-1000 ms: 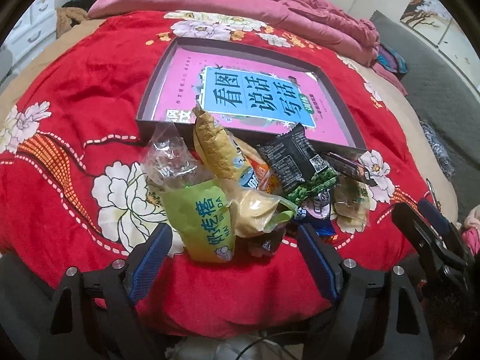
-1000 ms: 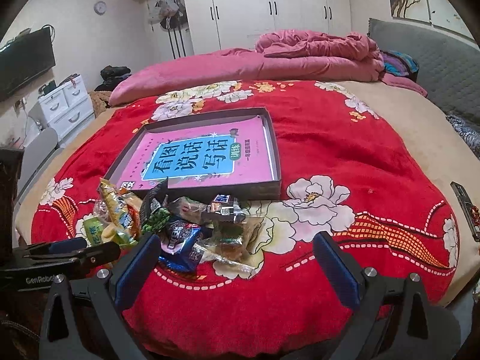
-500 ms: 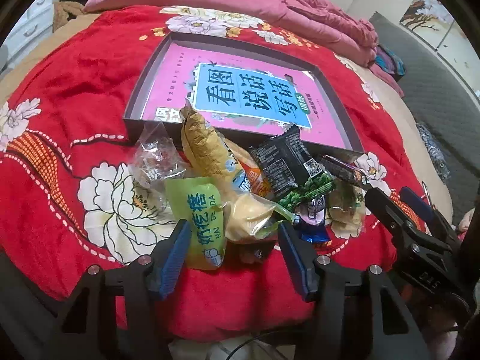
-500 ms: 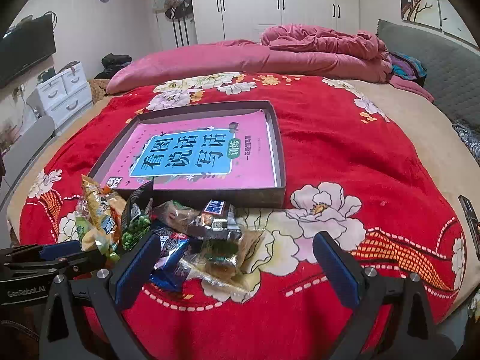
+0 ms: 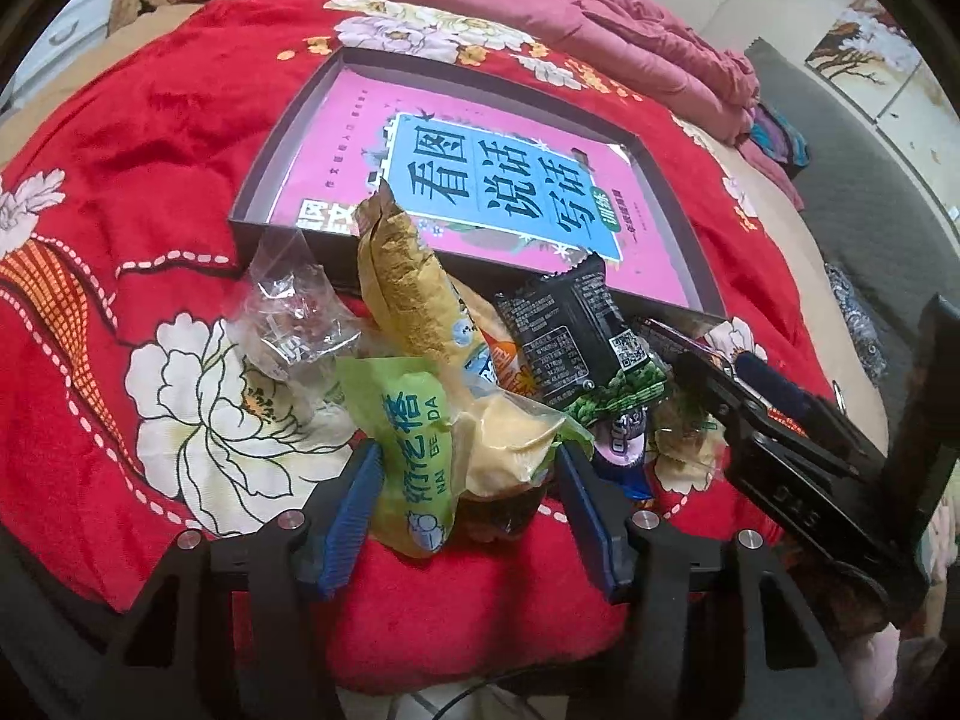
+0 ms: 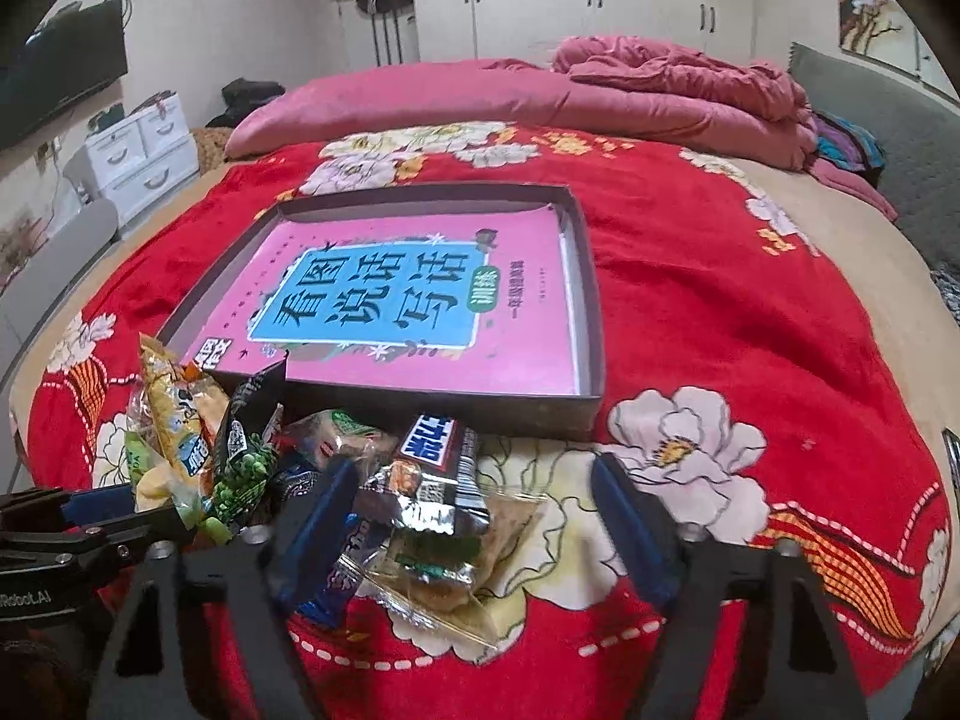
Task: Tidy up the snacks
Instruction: 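Grasp the blue chocolate bar with the right gripper while the left gripper grasps the green snack bag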
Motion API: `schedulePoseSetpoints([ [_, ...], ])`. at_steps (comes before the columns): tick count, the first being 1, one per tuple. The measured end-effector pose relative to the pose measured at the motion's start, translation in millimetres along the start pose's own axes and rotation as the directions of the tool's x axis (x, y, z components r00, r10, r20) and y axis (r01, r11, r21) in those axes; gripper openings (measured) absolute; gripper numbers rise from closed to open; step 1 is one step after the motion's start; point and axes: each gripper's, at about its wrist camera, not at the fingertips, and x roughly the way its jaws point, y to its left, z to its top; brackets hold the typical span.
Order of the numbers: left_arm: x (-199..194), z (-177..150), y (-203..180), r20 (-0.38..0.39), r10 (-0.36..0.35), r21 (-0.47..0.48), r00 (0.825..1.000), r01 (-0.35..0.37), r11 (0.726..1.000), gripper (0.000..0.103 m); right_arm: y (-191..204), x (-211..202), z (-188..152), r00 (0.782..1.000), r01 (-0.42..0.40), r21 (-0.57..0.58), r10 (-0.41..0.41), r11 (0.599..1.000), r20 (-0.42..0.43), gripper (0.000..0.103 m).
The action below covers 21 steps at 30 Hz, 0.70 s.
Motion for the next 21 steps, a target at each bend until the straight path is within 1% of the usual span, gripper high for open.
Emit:
schedulePoseSetpoints([
  [1,0.3,0.1,0.0,0.0,-0.002,-0.001,1.0,0.002,1.0,0.06,0.0,2.0,0.5,1.0,-0.006,-0.001,0.006,1.0,-0.005,0.061],
  [2,0.7,0.3,-0.5,0.001,-0.007,0.0,1.0,0.007,1.0,0.059,-0.1,4.4,1.0,1.0,-0.017,-0.002,0.017,1.0,-0.013,0.057],
  [3,1.1,0.6,-1.1,0.001,-0.012,0.002,1.0,0.012,1.0,0.057,-0.5,6.6,1.5,0.999,-0.03,-0.001,0.03,1.0,-0.018,0.05],
  [5,2.2,1.2,-0.8,-0.002,-0.019,0.0,1.0,0.019,1.0,0.056,0.0,9.0,2.8,0.999,-0.047,0.001,0.047,0.999,-0.019,0.046],
  [6,2.8,1.6,-0.5,-0.004,-0.022,-0.003,1.0,0.022,1.0,0.055,0.5,10.3,3.5,0.999,-0.05,-0.002,0.05,0.999,-0.02,0.042],
  [8,4.1,2.5,-0.3,-0.006,-0.028,-0.005,1.0,0.028,1.0,0.053,0.9,14.3,4.3,0.998,-0.063,-0.003,0.063,0.998,-0.028,0.04],
  [9,4.5,2.9,-0.3,-0.007,-0.032,-0.005,0.999,0.032,0.999,0.048,0.2,15.7,4.3,0.997,-0.07,0.003,0.07,0.998,-0.031,0.04],
  [11,6.1,3.5,-0.6,-0.012,-0.048,-0.008,0.999,0.047,0.999,0.043,-0.9,16.9,4.7,0.997,-0.078,0.01,0.079,0.997,-0.028,0.039],
  [12,6.8,3.4,-0.7,-0.015,-0.057,-0.009,0.998,0.057,0.998,0.04,-1.4,16.9,5.4,0.996,-0.082,0.008,0.082,0.997,-0.024,0.037],
  [13,7.4,3.5,-1.0,-0.017,-0.063,-0.01,0.998,0.062,0.998,0.037,-1.8,15.9,5.5,0.996,-0.085,0.009,0.085,0.996,-0.018,0.031],
  [16,6.9,2.9,-3.5,-0.014,-0.064,0.004,0.998,0.064,0.998,0.035,-4.8,12.6,4.8,0.996,-0.094,0.018,0.094,0.995,-0.004,0.029],
  [21,3.9,1.9,0.2,-0.015,-0.07,-0.005,0.997,0.07,0.998,0.034,-13.7,2.9,3.5,0.993,-0.113,0.054,0.112,0.992,0.028,0.029],
])
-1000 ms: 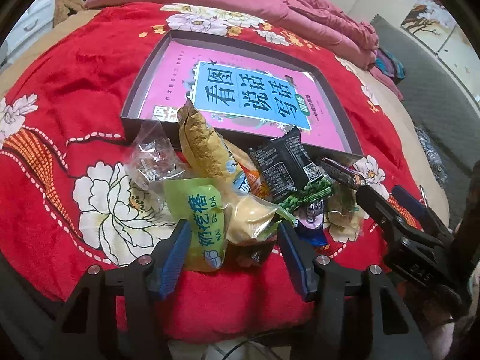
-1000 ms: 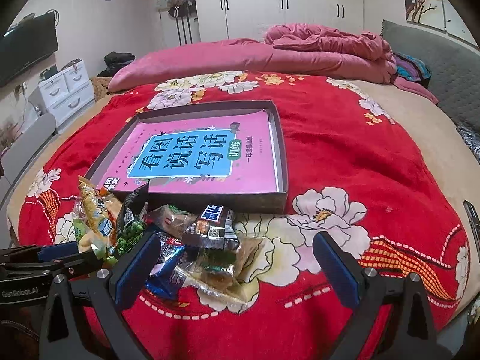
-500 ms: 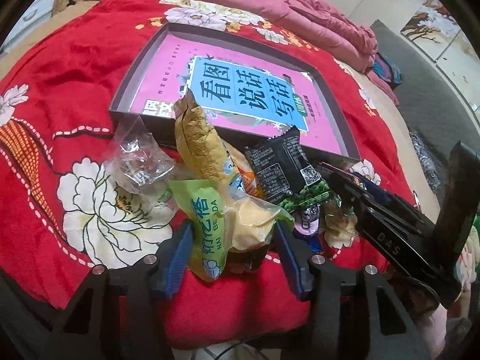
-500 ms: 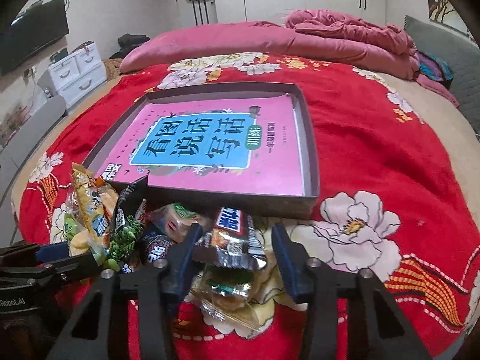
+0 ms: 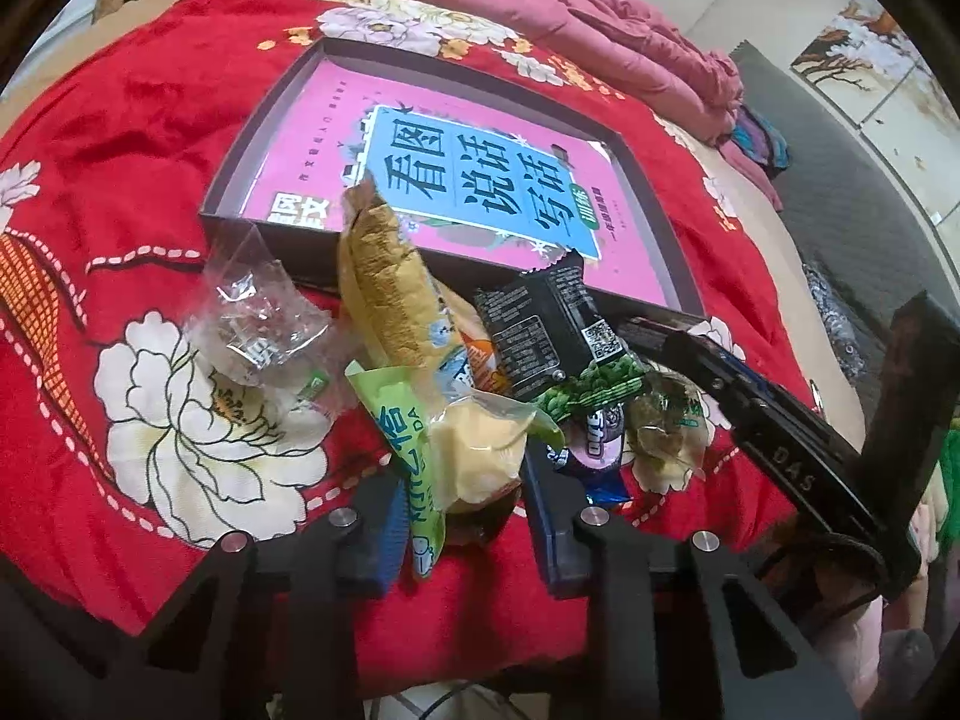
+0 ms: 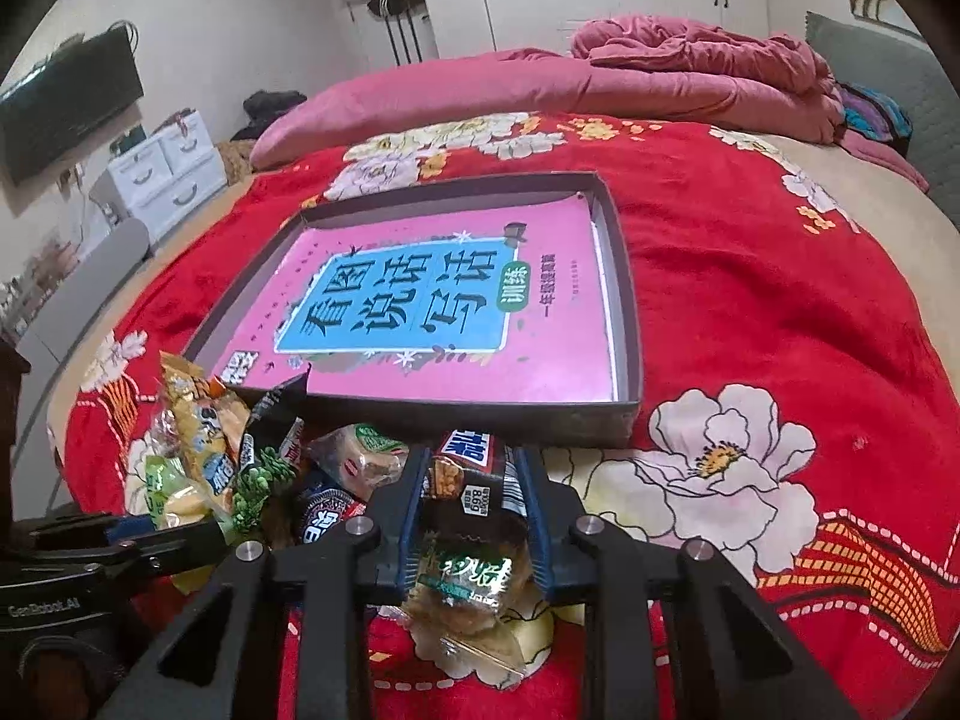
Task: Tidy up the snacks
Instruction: 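Grasp the blue chocolate bar with the right gripper while the left gripper grasps the green snack bag, then carry the chocolate bar into the tray and open the right gripper while the left carries the green bag over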
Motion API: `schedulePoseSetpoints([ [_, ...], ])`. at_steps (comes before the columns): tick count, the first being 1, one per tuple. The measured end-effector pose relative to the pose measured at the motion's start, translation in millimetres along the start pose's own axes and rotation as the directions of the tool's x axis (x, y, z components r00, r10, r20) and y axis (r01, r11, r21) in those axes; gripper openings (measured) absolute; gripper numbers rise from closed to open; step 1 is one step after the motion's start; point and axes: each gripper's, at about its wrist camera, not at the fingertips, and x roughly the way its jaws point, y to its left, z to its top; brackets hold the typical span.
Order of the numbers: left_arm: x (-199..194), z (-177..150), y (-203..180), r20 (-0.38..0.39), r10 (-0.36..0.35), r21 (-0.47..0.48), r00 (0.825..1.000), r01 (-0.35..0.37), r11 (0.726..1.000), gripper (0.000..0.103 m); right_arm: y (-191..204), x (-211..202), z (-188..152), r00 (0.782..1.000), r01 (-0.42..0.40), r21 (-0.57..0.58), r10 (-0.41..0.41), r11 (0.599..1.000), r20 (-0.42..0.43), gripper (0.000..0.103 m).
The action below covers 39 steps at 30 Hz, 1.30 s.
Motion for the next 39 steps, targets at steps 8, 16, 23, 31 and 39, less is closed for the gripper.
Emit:
schedulePoseSetpoints([
  [8,-17.2,-1.3,0.2,0.02,-0.011,0.01,1.0,0.011,1.0,0.034,-3.3,-21.5,0.3,0.997,-0.032,0.031,0.03,0.999,0.067,0.029],
  [16,-40.8,2.3,-11.5,0.078,-0.019,0.073,0.997,0.014,0.997,0.034,-3.2,-35.3,3.8,0.992,-0.026,0.034,0.021,0.999,0.124,0.029],
  [23,-56.3,8.4,-17.8,0.118,-0.019,0.091,0.993,0.008,0.996,0.034,-0.3,-44.5,8.0,0.986,-0.028,0.017,0.025,0.999,0.167,0.029],
  [31,-63.8,15.8,-24.2,0.15,-0.001,0.115,0.989,-0.017,0.993,0.034,2.6,-46.1,15.3,0.98,-0.029,0.003,0.028,1.0,0.196,0.029],
  [39,-64.1,32.8,-22.6,0.174,0.012,0.091,0.985,-0.028,0.995,0.034,4.0,-44.3,24.5,0.976,-0.028,-0.003,0.028,1.0,0.218,0.029],
])
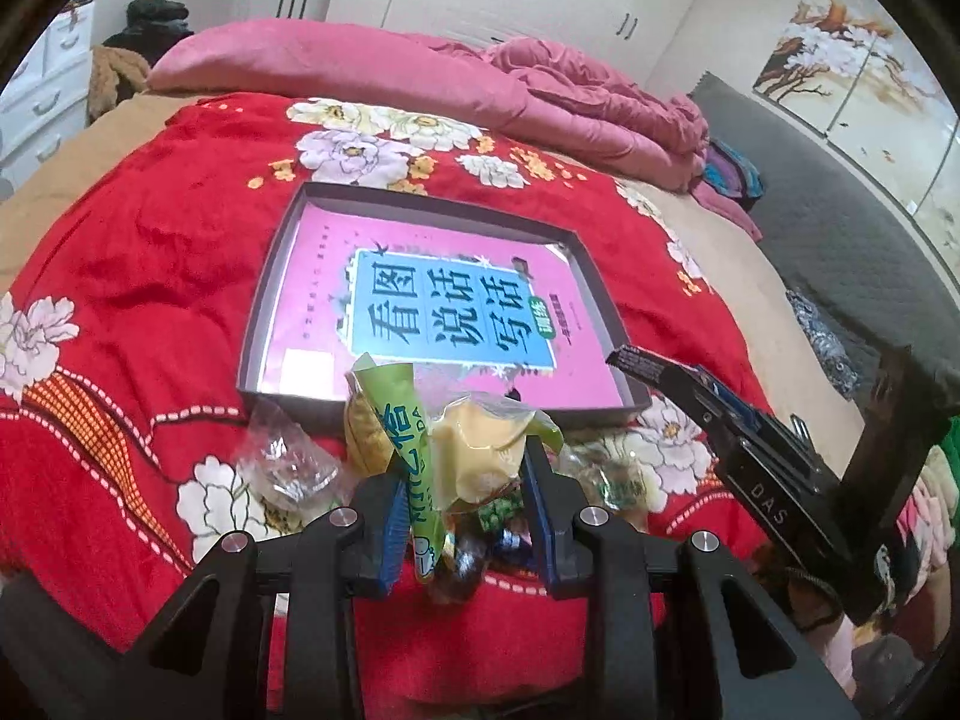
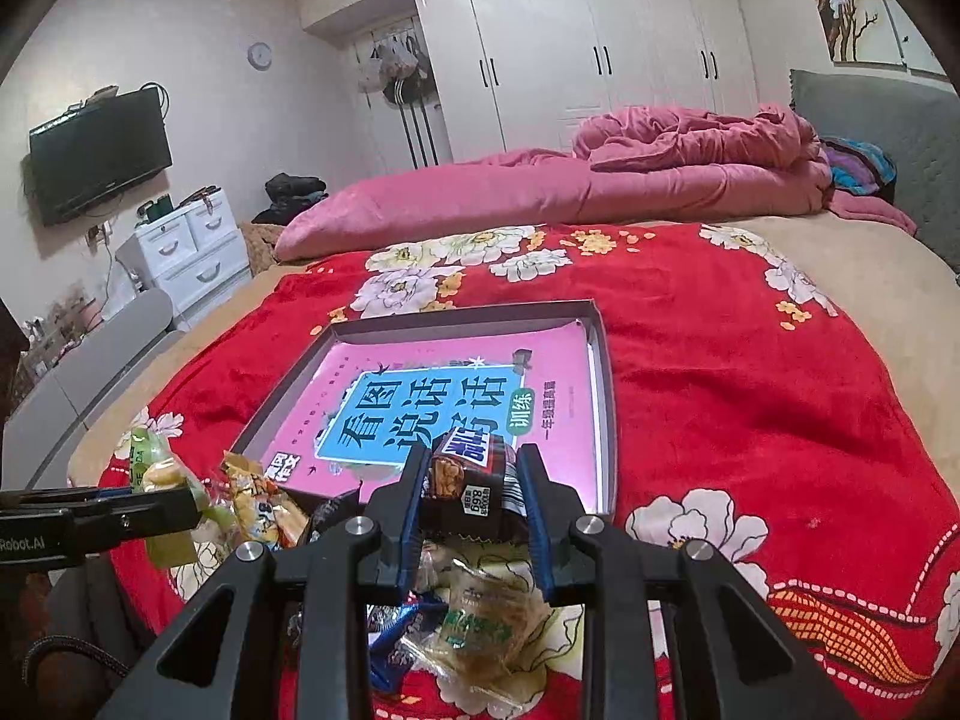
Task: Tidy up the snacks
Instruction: 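Carry the chocolate bar into the tray and open the right gripper while the left carries the green bag over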
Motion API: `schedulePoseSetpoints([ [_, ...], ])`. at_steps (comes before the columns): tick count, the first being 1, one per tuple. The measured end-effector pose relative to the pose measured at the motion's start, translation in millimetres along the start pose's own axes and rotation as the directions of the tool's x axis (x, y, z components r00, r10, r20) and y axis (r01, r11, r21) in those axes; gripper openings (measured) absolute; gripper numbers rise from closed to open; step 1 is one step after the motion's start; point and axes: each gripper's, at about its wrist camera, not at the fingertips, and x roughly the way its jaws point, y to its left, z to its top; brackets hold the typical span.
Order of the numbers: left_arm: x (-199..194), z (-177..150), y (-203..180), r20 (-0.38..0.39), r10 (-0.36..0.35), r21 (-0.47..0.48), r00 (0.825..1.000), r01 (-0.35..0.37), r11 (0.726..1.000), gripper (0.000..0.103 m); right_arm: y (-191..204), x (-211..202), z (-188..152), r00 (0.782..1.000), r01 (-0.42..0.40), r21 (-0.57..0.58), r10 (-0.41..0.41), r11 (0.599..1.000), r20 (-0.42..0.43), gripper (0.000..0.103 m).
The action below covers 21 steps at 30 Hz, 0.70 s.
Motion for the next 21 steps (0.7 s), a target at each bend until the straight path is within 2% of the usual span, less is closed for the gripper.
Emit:
schedulePoseSetpoints([
  [9,11.7,26.1,12.5,0.037,0.031,-0.043,0.999,-0.03,0.999,0.034,-5.8,17.2,7.1,1.0,0.003,0.01,-0.003,1.0,-0.01,0.029],
  [21,34.6,50.5,29.4,0.032,0.065,-0.088,0.997,-0.062,0.994,0.034,-13.8,38.8,13.4,1.0,0.011,0.019,-0.011,1.0,-0.027,0.029],
])
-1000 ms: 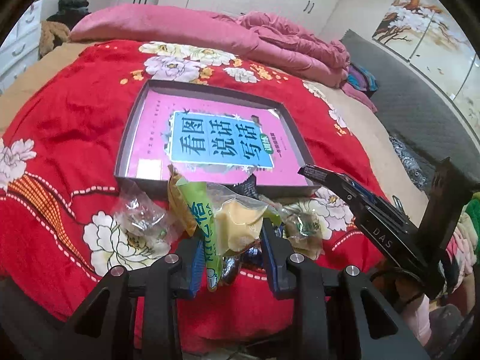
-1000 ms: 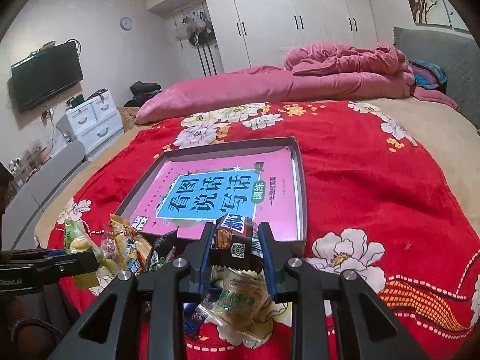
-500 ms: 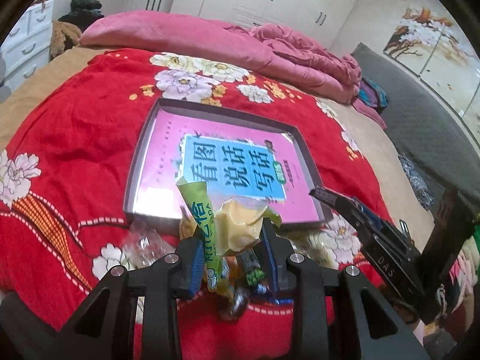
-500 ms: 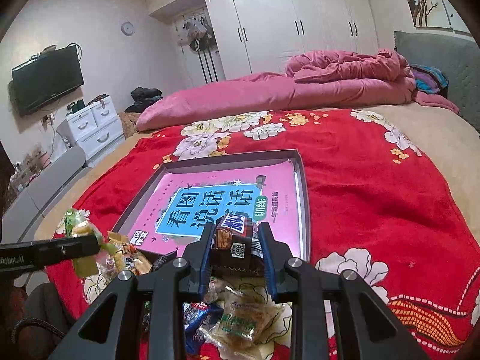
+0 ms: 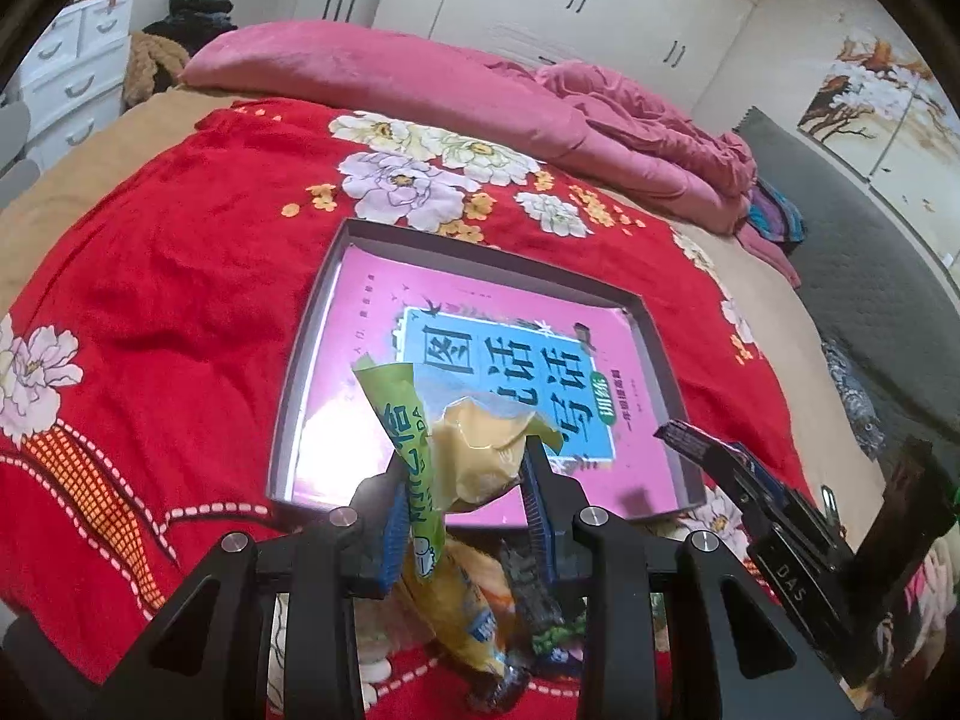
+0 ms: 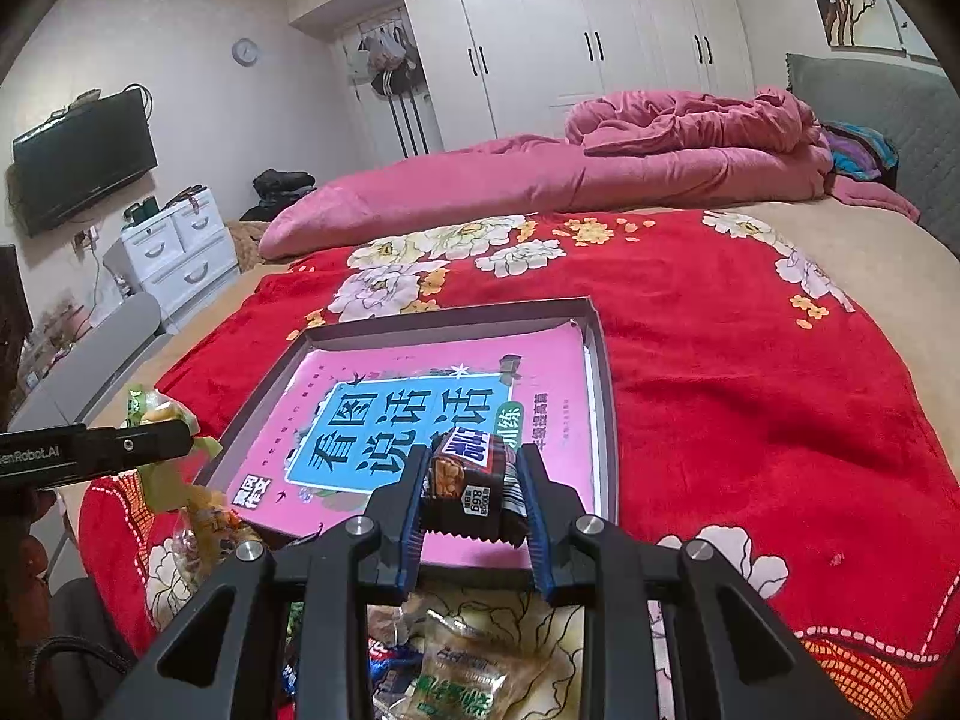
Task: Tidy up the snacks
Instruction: 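Carry the chocolate bar into the tray and open the right gripper while the left carries the green bag over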
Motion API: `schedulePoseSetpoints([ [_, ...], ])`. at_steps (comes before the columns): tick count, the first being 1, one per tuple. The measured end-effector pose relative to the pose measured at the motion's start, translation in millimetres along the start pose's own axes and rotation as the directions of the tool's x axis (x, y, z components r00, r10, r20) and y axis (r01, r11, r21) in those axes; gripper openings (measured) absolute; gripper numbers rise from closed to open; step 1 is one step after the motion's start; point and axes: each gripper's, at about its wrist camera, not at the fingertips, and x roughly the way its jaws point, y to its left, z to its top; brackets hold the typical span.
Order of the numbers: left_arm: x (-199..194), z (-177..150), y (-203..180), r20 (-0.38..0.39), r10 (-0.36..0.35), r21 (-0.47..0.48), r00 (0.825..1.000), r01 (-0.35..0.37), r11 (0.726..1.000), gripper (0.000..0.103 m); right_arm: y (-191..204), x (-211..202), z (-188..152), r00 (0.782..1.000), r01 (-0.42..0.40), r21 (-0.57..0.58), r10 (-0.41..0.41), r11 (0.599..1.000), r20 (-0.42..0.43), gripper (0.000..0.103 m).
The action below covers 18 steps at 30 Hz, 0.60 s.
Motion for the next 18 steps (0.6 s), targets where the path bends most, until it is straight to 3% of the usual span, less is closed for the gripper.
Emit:
schedulePoseSetpoints([
  [18,44.7,22.5,5.2,-0.021,0.03,-0.027,0.999,-0.031,0.999,0.034,-13.9,35.2,2.1,0.998,0.04,0.017,-0.039,0.999,-0.055,0.029],
])
